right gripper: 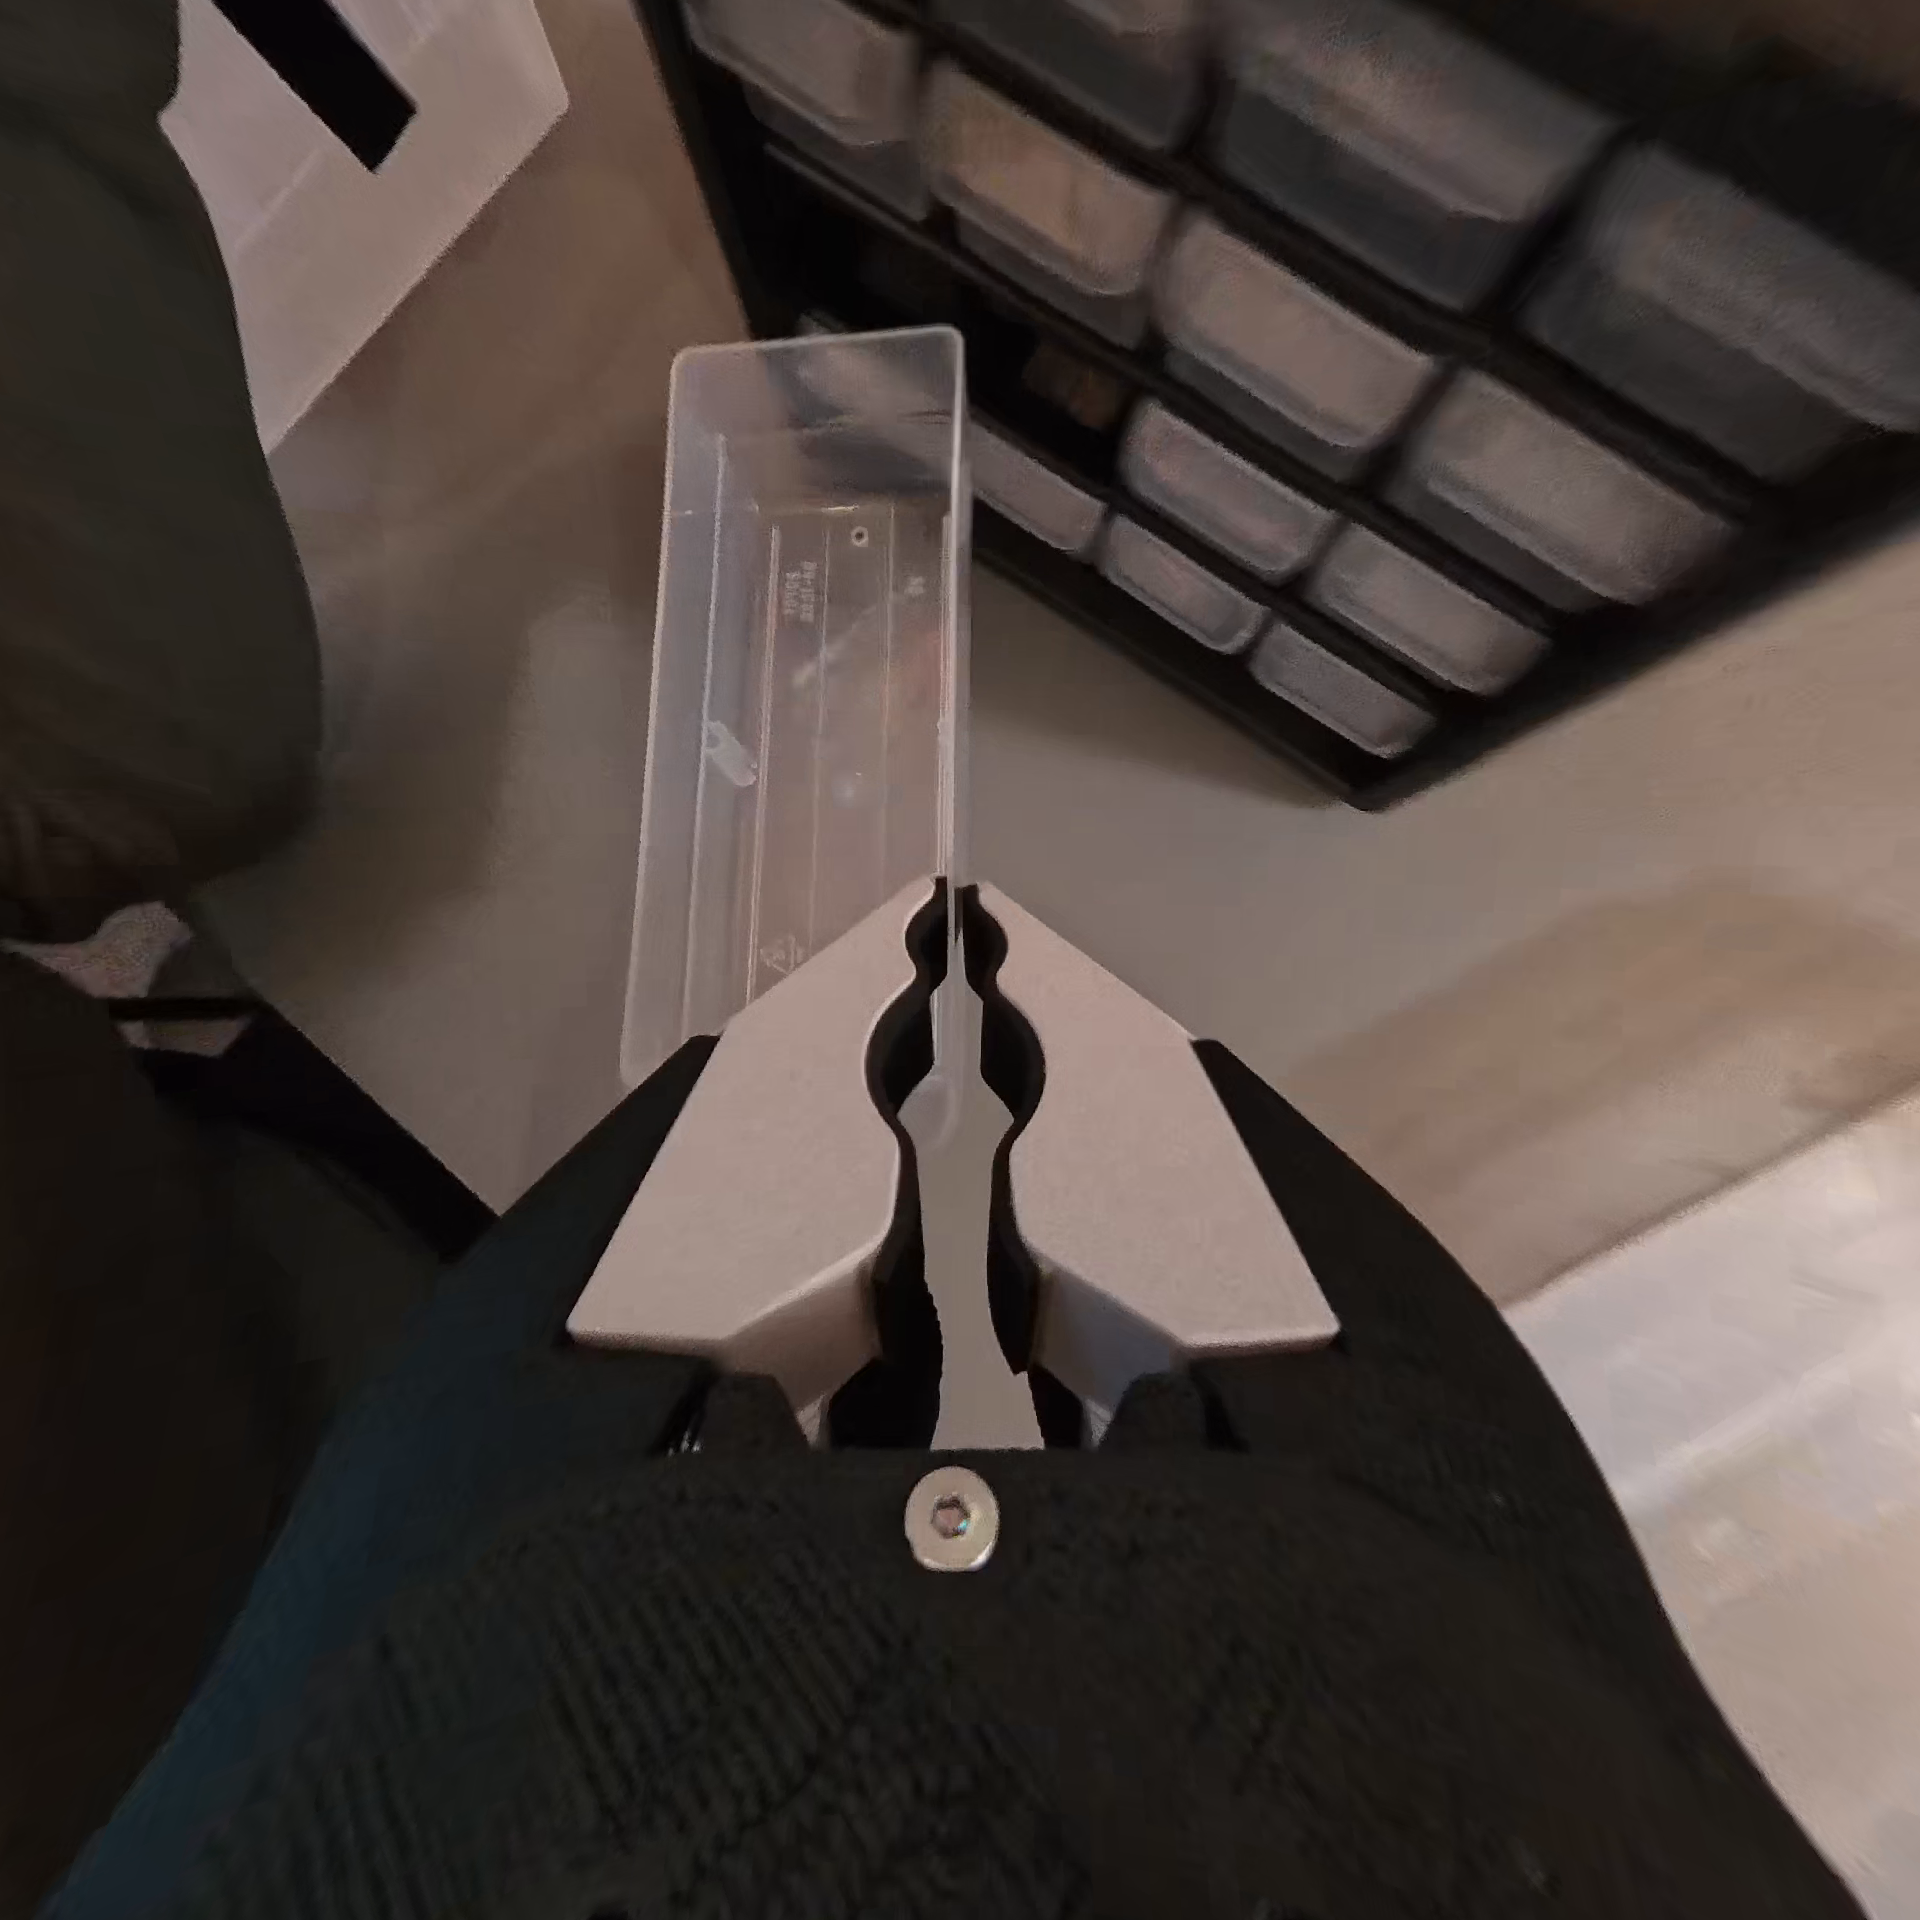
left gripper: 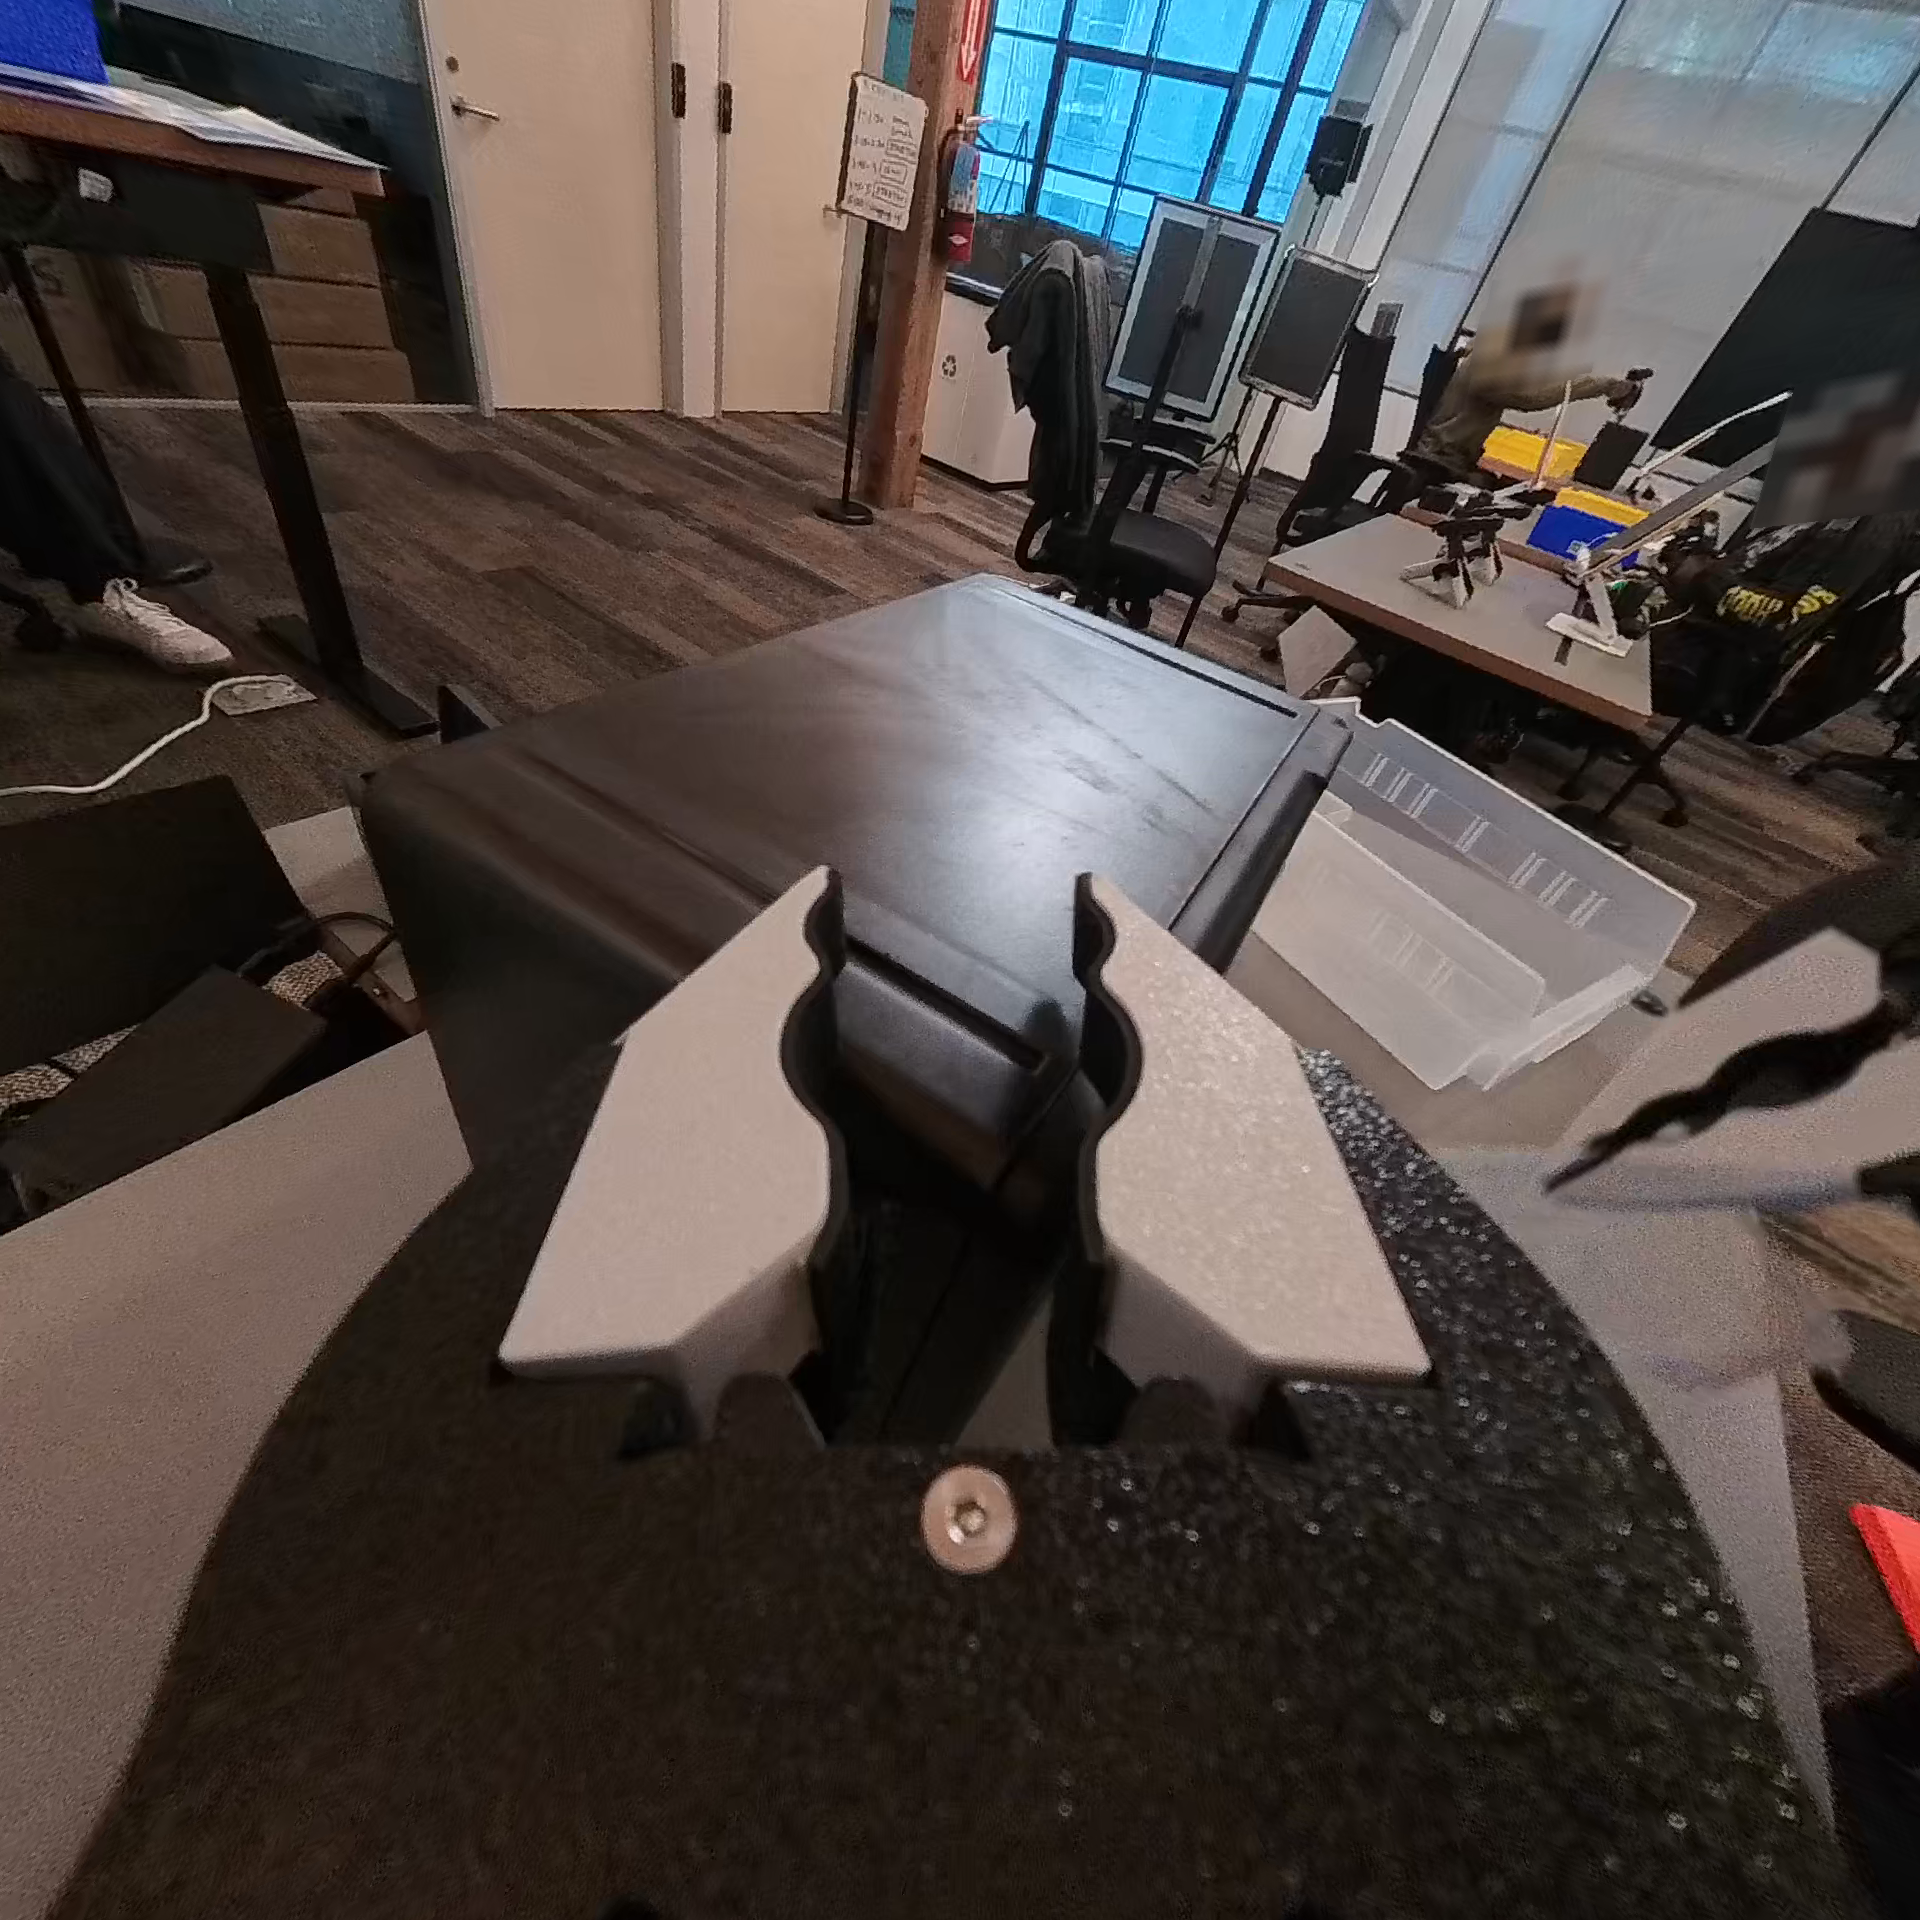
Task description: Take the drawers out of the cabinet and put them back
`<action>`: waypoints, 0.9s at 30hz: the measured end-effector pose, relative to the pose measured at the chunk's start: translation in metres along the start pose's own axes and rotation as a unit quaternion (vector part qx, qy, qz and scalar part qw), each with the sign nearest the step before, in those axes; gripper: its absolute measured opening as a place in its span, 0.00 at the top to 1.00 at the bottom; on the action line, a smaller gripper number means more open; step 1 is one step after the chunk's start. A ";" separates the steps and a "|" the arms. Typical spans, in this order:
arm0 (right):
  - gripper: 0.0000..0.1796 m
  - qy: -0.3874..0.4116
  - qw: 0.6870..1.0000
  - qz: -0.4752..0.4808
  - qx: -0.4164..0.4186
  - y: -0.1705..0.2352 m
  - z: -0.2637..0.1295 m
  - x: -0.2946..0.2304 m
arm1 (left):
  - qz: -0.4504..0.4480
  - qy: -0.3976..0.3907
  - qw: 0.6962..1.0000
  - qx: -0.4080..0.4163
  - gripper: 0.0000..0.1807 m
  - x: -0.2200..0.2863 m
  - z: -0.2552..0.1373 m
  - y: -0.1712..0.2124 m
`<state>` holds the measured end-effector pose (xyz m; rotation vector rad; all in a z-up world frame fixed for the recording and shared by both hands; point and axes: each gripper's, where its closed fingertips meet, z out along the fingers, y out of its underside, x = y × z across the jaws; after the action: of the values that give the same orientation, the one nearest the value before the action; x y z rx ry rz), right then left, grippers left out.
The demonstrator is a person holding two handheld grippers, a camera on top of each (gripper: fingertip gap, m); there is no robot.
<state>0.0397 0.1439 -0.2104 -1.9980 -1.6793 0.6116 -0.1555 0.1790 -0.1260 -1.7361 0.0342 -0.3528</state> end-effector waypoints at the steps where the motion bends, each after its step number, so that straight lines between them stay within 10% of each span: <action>1: 1.00 0.002 1.000 0.006 0.015 0.006 -0.015 0.014 | -0.003 0.002 1.000 0.002 0.77 0.000 0.000 0.000; 11: 1.00 0.212 0.977 0.024 -0.017 0.109 -0.164 0.227 | -0.012 0.000 1.000 0.002 0.76 -0.001 0.000 0.000; 27: 1.00 0.076 0.950 -0.198 -0.231 0.170 -0.055 0.347 | -0.010 -0.011 1.000 -0.005 0.75 -0.002 0.001 0.001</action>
<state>0.2603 0.4574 -0.2845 -1.8432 -2.1874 -0.0874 -0.1567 0.1806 -0.1273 -1.7518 0.0026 -0.3501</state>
